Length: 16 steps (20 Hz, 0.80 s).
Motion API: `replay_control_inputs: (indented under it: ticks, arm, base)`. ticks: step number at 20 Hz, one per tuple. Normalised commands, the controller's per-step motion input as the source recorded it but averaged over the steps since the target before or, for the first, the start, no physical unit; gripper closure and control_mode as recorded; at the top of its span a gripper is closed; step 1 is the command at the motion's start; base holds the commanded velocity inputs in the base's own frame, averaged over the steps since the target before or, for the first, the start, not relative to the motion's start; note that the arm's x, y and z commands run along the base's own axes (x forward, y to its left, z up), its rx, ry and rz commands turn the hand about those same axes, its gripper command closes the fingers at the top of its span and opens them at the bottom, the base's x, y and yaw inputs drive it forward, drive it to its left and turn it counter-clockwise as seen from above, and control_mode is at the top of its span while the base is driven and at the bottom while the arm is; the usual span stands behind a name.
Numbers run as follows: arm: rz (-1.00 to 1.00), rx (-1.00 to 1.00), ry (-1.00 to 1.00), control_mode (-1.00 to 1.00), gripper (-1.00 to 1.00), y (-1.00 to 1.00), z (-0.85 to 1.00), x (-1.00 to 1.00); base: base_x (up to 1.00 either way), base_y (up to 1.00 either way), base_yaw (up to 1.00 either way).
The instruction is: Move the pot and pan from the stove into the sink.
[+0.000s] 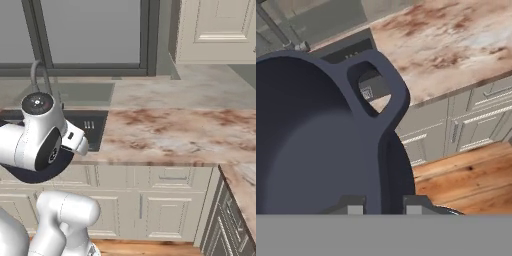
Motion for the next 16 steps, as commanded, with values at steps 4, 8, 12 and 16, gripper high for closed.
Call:
replay_control_inputs:
  ticks: [4,8,12,16]
  arm:
    - [0.0,0.0,0.0,1.0,1.0,0.0,0.0,0.0]
    - [0.0,0.0,0.0,-1.0,1.0,0.0,0.0,0.0]
    - [0.0,0.0,0.0,-1.0,1.0,0.0,0.0,0.08]
    - [0.0,0.0,0.0,-1.0,1.0,0.05,-0.09,0.57]
  base:
    - [0.52,0.02,-0.02]
    - [0.0,0.0,0.0]
    - [0.0,0.0,0.0]
    - [0.0,0.0,0.0]
